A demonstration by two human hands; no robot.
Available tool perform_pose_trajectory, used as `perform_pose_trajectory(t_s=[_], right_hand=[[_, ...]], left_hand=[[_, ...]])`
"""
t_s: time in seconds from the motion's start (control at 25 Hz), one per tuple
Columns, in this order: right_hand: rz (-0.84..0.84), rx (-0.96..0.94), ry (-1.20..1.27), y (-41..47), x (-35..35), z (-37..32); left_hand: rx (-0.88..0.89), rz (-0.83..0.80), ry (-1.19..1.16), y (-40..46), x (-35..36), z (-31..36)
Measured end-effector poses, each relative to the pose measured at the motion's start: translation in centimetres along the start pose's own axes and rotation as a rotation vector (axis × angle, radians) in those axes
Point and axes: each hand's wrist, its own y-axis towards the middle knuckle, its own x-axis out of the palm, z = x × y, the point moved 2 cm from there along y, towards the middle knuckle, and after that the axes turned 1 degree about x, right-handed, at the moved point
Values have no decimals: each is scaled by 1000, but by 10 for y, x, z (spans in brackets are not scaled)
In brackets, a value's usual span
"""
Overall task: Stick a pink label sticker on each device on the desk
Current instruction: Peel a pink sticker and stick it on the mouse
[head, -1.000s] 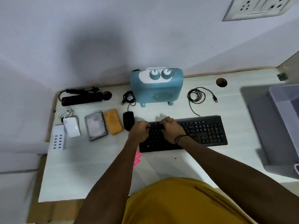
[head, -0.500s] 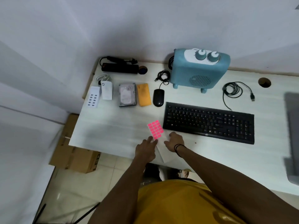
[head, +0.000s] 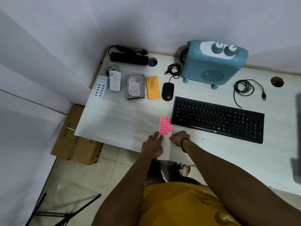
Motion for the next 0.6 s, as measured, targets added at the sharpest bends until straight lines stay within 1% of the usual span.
perform_pose_trajectory(t_s=[0.08, 0.12, 0.16, 0.2, 0.28, 0.32, 0.36, 0.4, 0.52, 0.6], right_hand=[[-16, 0, 91, 0, 0, 3], [-23, 6, 170, -1, -1, 2], [-40, 9, 250, -4, -2, 0], [-53, 1, 312, -7, -5, -2], [-65, -29, 398, -13, -11, -7], [-61, -58, 416, -17, -15, -11], [-48, -107, 403, -20, -19, -16], [-11, -183, 355, -23, -22, -21], [226, -477, 117, -35, -36, -41], [300, -597, 43, -40, -42, -52]], left_hand=[[2, 40, -80, 1, -3, -1], [-22, 91, -185, 2, -6, -2], [-80, 155, -338, 3, -9, -4], [-175, 213, -542, 5, -12, -8], [-383, 270, -1050, 4, -17, -17], [-436, 273, -1281, 4, -20, -20], [-440, 264, -1433, 4, -23, -21], [-413, 261, -1496, 4, -28, -22], [-316, 249, -1613, 1, -47, -17], [-258, 220, -1669, 3, -58, -12]])
